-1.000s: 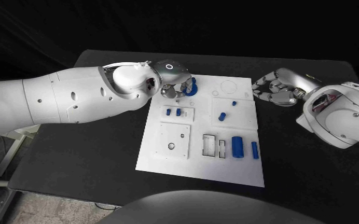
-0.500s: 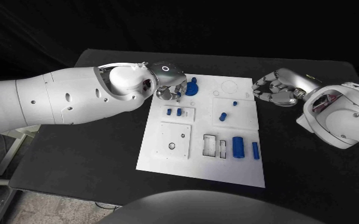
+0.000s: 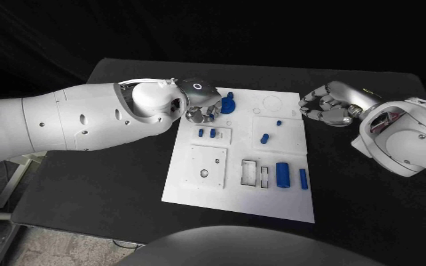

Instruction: Assemble the parts on the task board

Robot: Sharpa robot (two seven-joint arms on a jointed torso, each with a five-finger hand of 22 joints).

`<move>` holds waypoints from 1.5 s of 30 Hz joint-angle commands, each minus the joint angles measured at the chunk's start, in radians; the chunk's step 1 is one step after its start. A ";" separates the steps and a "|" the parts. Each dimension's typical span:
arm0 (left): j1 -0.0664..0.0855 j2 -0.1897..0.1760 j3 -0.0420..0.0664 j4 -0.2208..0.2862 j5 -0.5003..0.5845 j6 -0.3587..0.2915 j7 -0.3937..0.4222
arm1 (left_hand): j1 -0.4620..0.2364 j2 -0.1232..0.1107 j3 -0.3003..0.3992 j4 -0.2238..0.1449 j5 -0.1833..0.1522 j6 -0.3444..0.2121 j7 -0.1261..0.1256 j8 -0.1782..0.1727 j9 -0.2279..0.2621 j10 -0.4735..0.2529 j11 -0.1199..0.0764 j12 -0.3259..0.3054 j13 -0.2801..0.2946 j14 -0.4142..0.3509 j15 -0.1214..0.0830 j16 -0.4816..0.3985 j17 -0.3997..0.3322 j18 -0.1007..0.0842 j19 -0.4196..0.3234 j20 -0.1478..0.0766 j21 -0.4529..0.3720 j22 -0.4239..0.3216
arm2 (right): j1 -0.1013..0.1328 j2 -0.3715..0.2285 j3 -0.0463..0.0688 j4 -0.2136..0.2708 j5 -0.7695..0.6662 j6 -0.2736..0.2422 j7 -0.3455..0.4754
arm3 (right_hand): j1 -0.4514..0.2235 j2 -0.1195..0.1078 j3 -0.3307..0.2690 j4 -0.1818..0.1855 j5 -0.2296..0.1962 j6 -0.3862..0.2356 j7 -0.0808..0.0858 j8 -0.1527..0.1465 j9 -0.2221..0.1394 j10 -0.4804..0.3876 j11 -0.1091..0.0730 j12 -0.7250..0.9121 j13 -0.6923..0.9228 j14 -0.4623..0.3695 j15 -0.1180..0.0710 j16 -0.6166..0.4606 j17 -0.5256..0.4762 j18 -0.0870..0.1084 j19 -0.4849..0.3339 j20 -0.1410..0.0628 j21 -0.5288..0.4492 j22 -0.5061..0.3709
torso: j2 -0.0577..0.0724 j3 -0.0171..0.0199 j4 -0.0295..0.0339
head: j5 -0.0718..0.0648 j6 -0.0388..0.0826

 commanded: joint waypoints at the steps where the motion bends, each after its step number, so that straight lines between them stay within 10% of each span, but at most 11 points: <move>1: -0.003 0.002 0.000 0.001 -0.011 0.023 -0.006 | 0.000 -0.009 0.003 -0.001 -0.007 0.005 -0.004 -0.004 0.000 0.006 -0.001 -0.002 0.001 -0.007 0.002 -0.007 -0.002 -0.004 -0.007 -0.004 -0.007 0.185 | -0.001 0.000 0.000 0.000 -0.001 0.004 -0.001 | 0.002 -0.004 0.006 -0.002 0.006 0.006 -0.001 0.003 0.000 0.032 -0.001 -0.004 0.057 0.056 0.006 -0.003 0.010 0.002 0.001 0.001 -0.006 0.113 | 0.000 0.0004 -0.0001 | -0.002 0.000; 45: -0.029 0.004 -0.002 -0.010 -0.011 0.015 -0.006 | -0.007 -0.011 0.004 -0.001 -0.027 -0.017 -0.016 -0.023 -0.016 -0.002 -0.008 -0.013 0.012 -0.039 0.002 -0.048 -0.057 0.003 -0.030 -0.002 -0.048 0.174 | -0.004 -0.003 0.000 0.000 -0.001 0.016 -0.008 | 0.005 -0.003 0.010 -0.006 0.007 0.005 0.000 0.002 0.000 0.031 -0.001 -0.005 0.056 0.055 0.006 -0.005 0.008 0.003 0.000 0.001 -0.010 0.113 | 0.000 0.0005 0.0009 | -0.002 0.000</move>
